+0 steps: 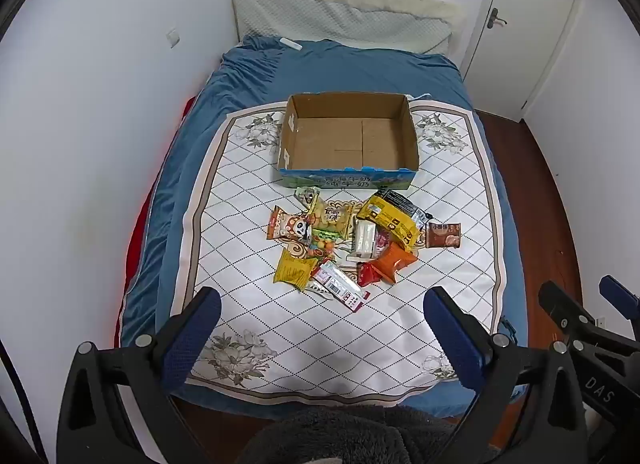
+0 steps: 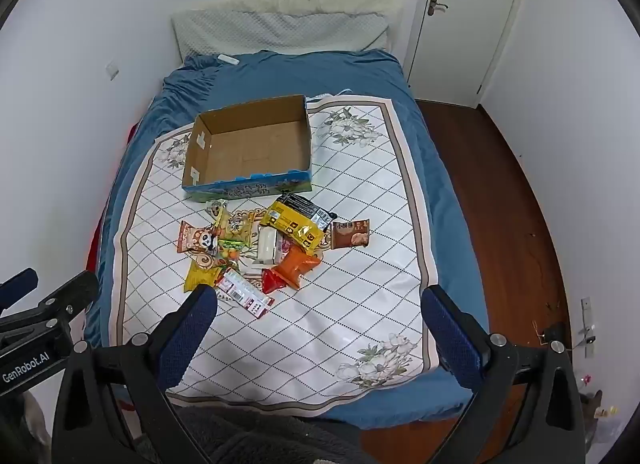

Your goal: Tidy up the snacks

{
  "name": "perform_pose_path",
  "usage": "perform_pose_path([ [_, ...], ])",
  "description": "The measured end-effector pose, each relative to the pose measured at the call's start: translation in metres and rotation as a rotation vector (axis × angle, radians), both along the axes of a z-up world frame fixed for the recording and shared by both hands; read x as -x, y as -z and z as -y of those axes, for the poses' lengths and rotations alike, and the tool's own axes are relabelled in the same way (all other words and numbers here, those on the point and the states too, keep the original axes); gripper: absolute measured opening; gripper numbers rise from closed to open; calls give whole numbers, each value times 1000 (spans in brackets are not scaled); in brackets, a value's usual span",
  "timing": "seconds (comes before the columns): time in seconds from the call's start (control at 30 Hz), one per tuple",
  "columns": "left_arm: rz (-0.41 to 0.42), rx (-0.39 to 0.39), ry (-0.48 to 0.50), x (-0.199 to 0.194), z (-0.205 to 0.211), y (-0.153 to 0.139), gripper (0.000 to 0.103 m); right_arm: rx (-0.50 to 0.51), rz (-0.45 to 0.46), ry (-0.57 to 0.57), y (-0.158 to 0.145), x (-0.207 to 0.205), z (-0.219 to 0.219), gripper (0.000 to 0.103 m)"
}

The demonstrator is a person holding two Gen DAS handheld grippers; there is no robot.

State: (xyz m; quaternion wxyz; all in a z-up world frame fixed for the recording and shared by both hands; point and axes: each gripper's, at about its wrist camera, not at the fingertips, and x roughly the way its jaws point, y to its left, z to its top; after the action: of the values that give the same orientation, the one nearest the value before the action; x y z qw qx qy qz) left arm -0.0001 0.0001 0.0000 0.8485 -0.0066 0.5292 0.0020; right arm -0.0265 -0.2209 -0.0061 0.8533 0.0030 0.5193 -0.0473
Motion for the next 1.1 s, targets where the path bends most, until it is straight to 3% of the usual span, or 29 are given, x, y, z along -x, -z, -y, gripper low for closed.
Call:
perform_pose_path([
  [1.1, 19, 4, -6, 0, 2, -8, 103, 3, 45, 1, -10, 5, 3, 103],
])
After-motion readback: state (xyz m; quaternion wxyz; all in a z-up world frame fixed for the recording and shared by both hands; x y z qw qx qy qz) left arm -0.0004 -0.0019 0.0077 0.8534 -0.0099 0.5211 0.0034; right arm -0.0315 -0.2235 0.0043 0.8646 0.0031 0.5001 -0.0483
